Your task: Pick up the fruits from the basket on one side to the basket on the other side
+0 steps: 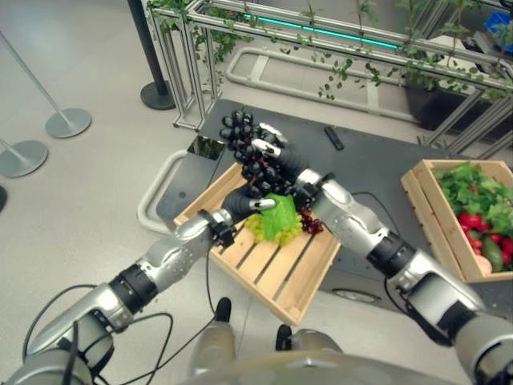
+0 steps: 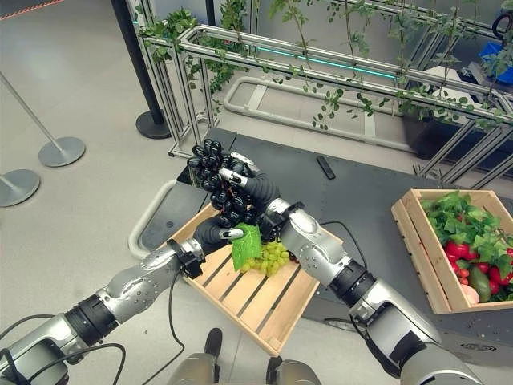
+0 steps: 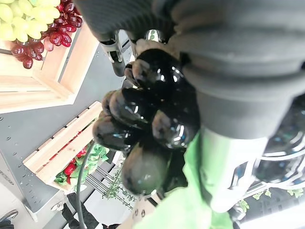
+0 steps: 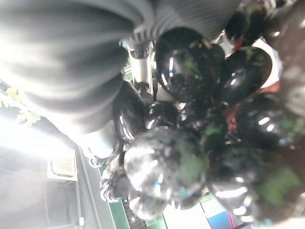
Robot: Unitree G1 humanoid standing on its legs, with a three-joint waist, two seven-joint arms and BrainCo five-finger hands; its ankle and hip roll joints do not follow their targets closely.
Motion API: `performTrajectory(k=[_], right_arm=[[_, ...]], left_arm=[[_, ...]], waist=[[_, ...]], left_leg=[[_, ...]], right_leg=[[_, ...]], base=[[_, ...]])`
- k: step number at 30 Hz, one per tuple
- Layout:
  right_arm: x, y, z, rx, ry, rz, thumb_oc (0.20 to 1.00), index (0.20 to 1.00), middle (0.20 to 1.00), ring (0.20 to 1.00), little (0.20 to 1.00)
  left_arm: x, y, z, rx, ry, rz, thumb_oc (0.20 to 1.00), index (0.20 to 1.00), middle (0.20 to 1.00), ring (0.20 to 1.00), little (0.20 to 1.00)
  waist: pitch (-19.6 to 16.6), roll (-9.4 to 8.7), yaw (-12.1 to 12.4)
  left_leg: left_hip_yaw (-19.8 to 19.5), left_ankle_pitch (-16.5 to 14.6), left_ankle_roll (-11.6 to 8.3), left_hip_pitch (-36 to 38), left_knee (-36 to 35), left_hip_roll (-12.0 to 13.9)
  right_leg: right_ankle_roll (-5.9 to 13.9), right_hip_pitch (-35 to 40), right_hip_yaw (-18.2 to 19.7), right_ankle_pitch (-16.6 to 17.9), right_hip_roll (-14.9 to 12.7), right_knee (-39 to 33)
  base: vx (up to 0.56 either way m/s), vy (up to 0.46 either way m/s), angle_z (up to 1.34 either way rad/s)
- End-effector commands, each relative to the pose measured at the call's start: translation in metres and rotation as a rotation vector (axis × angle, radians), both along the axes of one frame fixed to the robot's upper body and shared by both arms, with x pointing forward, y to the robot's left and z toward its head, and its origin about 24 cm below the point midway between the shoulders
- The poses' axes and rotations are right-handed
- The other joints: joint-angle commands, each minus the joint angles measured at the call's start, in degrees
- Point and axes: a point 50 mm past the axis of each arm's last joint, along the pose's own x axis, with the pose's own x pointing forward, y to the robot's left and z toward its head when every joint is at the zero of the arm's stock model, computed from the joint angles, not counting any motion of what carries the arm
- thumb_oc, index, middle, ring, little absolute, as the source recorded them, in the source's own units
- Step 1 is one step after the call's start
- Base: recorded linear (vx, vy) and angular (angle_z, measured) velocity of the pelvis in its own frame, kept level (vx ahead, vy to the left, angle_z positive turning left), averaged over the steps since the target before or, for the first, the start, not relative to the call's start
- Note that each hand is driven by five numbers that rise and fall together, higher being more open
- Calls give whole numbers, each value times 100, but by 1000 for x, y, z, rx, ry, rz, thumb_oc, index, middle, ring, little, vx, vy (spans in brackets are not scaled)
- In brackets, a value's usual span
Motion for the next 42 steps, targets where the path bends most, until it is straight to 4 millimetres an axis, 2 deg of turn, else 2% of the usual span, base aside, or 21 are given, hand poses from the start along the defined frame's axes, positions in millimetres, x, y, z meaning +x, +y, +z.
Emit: performTrajectory(k=[1, 6, 11, 20, 27, 40, 41, 42], right_arm=[[-26, 30, 57, 250, -167, 177, 200, 200, 200, 200, 200], [-30, 22, 54, 220, -174, 192, 200, 200, 200, 200, 200], [-35, 4, 44, 77, -194, 213, 200, 200, 200, 200, 200], [-43, -8, 25, 8, -131, 248, 200, 200, 200, 200, 200], [-46, -10, 18, -42, -113, 274, 200, 200, 200, 200, 200], [-48, 1, 9, -57, -85, 304, 200, 200, 200, 200, 200], [-48, 1, 10, -54, -89, 300, 200, 200, 200, 200, 200], [-48, 2, 10, -50, -91, 296, 200, 200, 200, 200, 200]], left_arm=[[7, -13, 21, -77, -83, -21, 1000, 1000, 1000, 1000, 1000], [7, -8, 21, -73, -93, 1, 1000, 1000, 1000, 1000, 1000], [6, 4, 23, -42, -114, 14, 1000, 1000, 1000, 1000, 1000], [4, 5, 22, -19, -117, 2, 1000, 1000, 1000, 1000, 1000], [5, 5, 22, -13, -122, -1, 1000, 1000, 1000, 1000, 1000], [6, 1, 22, -24, -125, 9, 1000, 1000, 1000, 1000, 1000], [6, 2, 21, -23, -126, 12, 548, 548, 548, 548, 548], [6, 2, 21, -23, -123, 15, 200, 200, 200, 200, 200]], waist=[[96, -172, -54], [109, -169, -65], [111, -177, -92], [139, -174, -128], [147, -174, -141], [180, -152, -156], [181, -151, -151], [183, -156, -152]], left_leg=[[29, -733, 166, 173, 483, -35], [26, -725, 158, 179, 466, -30], [36, -705, 138, 185, 442, -20], [50, -697, 125, 155, 447, -2], [68, -699, 118, 163, 440, 12], [84, -707, 127, 161, 442, 7], [83, -704, 127, 164, 434, 9], [88, -707, 128, 162, 437, 5]], right_leg=[[655, 163, 128, 706, -455, -357], [651, 156, 126, 700, -453, -350], [651, 153, 115, 701, -442, -366], [659, 136, 109, 699, -447, -362], [664, 125, 115, 707, -452, -357], [674, 88, 127, 722, -462, -328], [676, 91, 124, 724, -461, -336], [682, 87, 128, 730, -463, -341]], base=[[0, 0, 0], [0, 0, 0], [0, 0, 0], [0, 0, 0], [0, 0, 0], [0, 0, 0], [0, 0, 0], [0, 0, 0]])
